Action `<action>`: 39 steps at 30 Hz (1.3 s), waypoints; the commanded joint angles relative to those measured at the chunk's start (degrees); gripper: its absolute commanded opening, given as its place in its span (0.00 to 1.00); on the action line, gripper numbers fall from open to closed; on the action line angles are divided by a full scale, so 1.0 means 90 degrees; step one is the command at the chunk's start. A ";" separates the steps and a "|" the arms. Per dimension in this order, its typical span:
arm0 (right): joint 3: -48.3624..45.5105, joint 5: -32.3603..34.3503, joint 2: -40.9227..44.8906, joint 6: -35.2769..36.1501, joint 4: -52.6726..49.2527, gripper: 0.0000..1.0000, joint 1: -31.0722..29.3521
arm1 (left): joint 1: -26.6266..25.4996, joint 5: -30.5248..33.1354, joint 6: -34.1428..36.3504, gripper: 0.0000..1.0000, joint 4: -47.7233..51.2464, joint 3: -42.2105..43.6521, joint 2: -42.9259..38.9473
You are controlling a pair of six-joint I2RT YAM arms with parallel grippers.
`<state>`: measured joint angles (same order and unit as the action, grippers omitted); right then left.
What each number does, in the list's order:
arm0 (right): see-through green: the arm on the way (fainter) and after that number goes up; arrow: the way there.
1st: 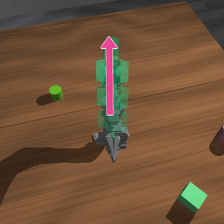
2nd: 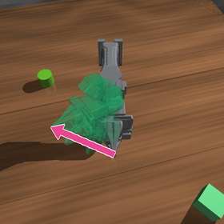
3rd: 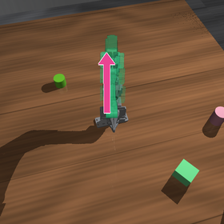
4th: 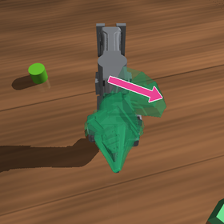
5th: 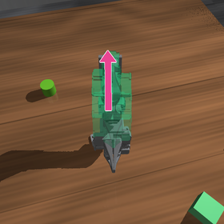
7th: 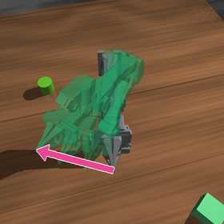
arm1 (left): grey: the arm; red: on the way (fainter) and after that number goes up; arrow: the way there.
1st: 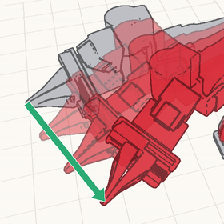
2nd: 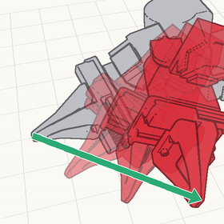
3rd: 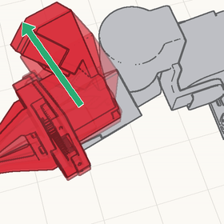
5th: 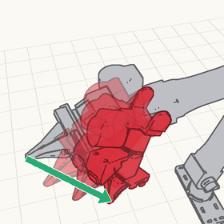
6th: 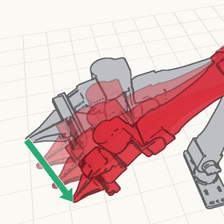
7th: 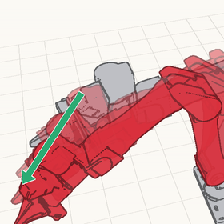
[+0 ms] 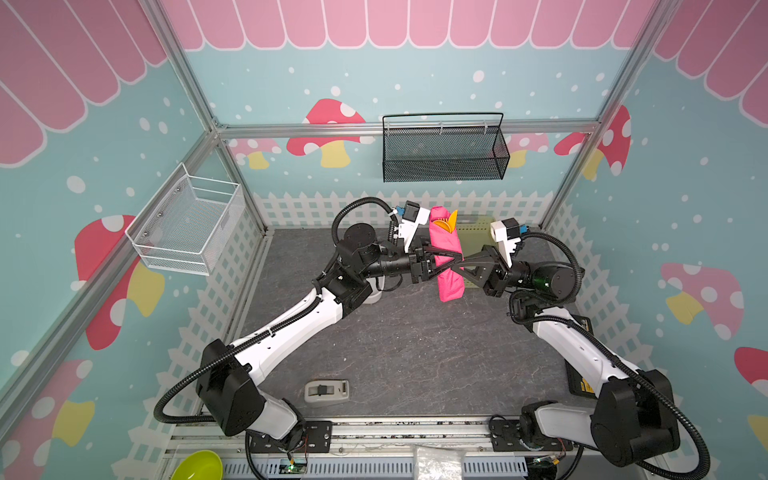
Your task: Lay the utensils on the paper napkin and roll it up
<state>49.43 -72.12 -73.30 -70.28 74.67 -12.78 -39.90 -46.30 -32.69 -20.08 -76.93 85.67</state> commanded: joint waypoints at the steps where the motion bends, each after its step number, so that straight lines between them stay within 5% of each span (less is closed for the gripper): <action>1: -0.0072 -0.0048 0.0066 -0.0200 0.0420 0.00 -0.0036 | -0.0027 -0.0104 0.0008 0.36 -0.0104 -0.0181 0.0022; 10: -0.0142 0.0047 0.0105 -0.0085 0.0201 0.00 -0.0040 | -0.0028 0.0208 0.0365 0.15 0.0274 -0.0125 -0.0167; 16: -0.0401 0.0132 0.0472 0.0664 -0.0918 0.27 -0.0031 | -0.0020 0.0492 0.0603 0.14 0.0548 -0.0106 -0.0318; 21: -0.0533 0.0223 0.0903 0.1622 -0.2300 0.31 -0.0036 | -0.0025 0.0564 0.0629 0.13 0.0549 -0.0092 -0.0372; 26: -0.0568 0.0326 0.1131 0.2256 -0.3208 0.29 -0.0036 | -0.0021 0.0585 0.0644 0.13 0.0556 -0.0095 -0.0388; 33: -0.0485 0.0387 0.1133 0.2406 -0.3357 0.07 -0.0037 | -0.0027 0.0610 0.0614 0.15 0.0556 -0.0087 -0.0402; 39: -0.0335 0.0552 0.1213 0.2785 -0.3730 0.00 -0.0040 | 0.0000 0.1004 0.0653 0.38 0.0567 0.0103 -0.0586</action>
<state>45.04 -67.88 -63.59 -48.05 43.07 -12.86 -39.88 -39.57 -27.73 -14.72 -76.69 83.15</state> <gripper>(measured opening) 0.058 0.362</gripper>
